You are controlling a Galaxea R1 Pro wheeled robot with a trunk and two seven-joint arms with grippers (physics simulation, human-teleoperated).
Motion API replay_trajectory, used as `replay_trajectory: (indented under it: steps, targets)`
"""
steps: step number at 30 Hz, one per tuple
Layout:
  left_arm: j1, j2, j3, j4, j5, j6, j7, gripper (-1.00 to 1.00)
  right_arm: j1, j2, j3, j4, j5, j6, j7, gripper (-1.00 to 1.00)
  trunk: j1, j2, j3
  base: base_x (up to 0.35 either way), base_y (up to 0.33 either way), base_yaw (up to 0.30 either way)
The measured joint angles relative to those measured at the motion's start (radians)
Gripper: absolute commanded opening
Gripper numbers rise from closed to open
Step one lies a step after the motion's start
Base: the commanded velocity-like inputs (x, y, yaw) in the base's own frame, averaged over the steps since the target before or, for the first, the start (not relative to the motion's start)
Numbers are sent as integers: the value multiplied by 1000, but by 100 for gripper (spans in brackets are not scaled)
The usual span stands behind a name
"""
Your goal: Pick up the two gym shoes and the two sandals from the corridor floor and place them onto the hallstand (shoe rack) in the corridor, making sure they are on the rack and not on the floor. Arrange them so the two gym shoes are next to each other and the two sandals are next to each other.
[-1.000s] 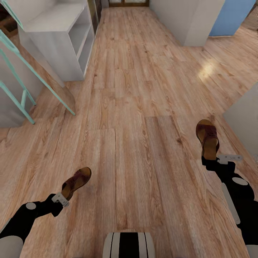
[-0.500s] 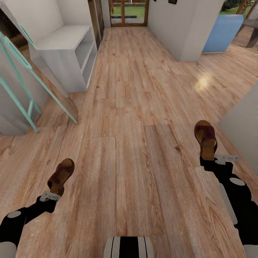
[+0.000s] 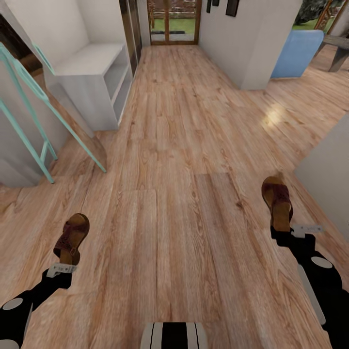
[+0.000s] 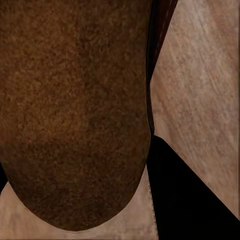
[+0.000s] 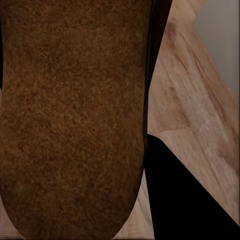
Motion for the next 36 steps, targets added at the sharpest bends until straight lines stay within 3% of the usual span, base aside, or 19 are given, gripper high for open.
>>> replay_trajectory:
  steps: [5, 9, 16, 21, 23, 29, 36]
  targets:
    - [0, -4, 1, 1, 2, 2, 4, -100, 77, 1, 0, 0, -1, -10, -2, -100, -2, 1, 27, 0, 0, 0]
    - [0, -6, 4, 2, 4, 5, 8, -100, 105, 1, -1, 2, -1, -39, -2, -100, -4, 2, 49, 0, 0, 0]
    - [0, -14, 10, 2, 8, 7, 11, -100, 116, 2, -54, 69, -2, -90, 3, -100, -7, 4, 87, 0, 0, 0]
    - [0, -43, 11, 3, 7, 6, 19, -100, 116, 3, -64, 140, -15, -101, 4, -100, -9, 5, 114, 0, 0, 0]
    - [0, -46, 11, 2, 7, 6, 27, -100, 116, 4, -65, 179, -20, -133, 4, -100, -10, 5, 125, 0, 0, 0]
    - [10, -49, 12, 3, 6, 6, 42, -100, 116, 6, -65, 287, -25, -330, 2, -100, -23, 27, 155, 0, 0, 0]
    - [36, -49, 12, -7, 35, 6, 44, -100, 116, 40, -65, 303, -24, -359, 2, -100, -50, 76, 188, 0, 0, 0]
